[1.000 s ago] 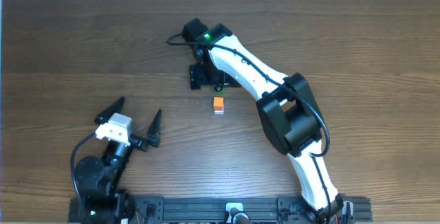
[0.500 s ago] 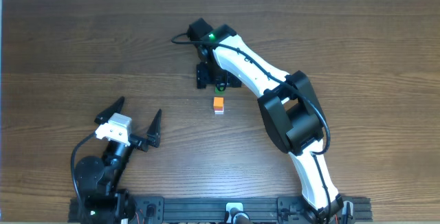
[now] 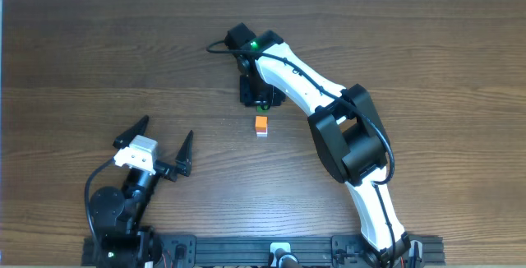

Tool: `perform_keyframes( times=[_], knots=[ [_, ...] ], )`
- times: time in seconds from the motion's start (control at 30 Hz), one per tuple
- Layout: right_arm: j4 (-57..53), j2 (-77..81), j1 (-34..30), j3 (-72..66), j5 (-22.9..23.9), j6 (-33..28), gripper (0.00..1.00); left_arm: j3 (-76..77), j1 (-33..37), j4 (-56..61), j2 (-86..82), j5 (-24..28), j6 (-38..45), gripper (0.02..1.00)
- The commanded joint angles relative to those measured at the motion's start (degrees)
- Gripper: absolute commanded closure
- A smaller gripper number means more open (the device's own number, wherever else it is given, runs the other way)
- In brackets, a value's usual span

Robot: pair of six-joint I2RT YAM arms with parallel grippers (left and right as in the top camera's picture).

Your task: Stack Cubes

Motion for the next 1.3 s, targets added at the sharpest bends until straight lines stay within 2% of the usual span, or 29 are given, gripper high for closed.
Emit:
perform_keyframes(
  times=[0.03,0.17,0.27,0.33,0.77,1.13,1.3],
  knots=[
    [0.15,0.85,-0.44,-0.42,-0.52,-0.04,0.704,-0.28,-0.17,-0.07,-0.31,0.52,0.26,0.018],
    [0.15,0.85,-0.44,-0.42,-0.50,-0.04,0.772,-0.28,-0.17,-0.07,-0.31,0.52,0.26,0.018],
    [0.13,0.85,-0.42,-0.42,-0.52,-0.02,0.864,-0.28,-0.17,-0.07,-0.31,0.52,0.26,0.018],
    [0.11,0.85,-0.42,-0.39,-0.55,-0.02,0.987,-0.28,-0.17,-0.07,-0.31,0.52,0.24,0.018],
    [-1.27,-5.22,-0.59,-0.07,-1.53,-0.04,0.989,-0.28,-0.17,-0.07,-0.31,0.52,0.26,0.020],
    [-4.59,-17.29,-0.52,-0.07,1.20,-0.24,0.989,-0.28,-0.17,-0.07,-0.31,0.52,0.24,0.018],
    [-9.05,-20.92,1.36,-0.09,2.58,0.37,0.989,-0.28,-0.17,-0.07,-0.31,0.52,0.26,0.018]
  ],
)
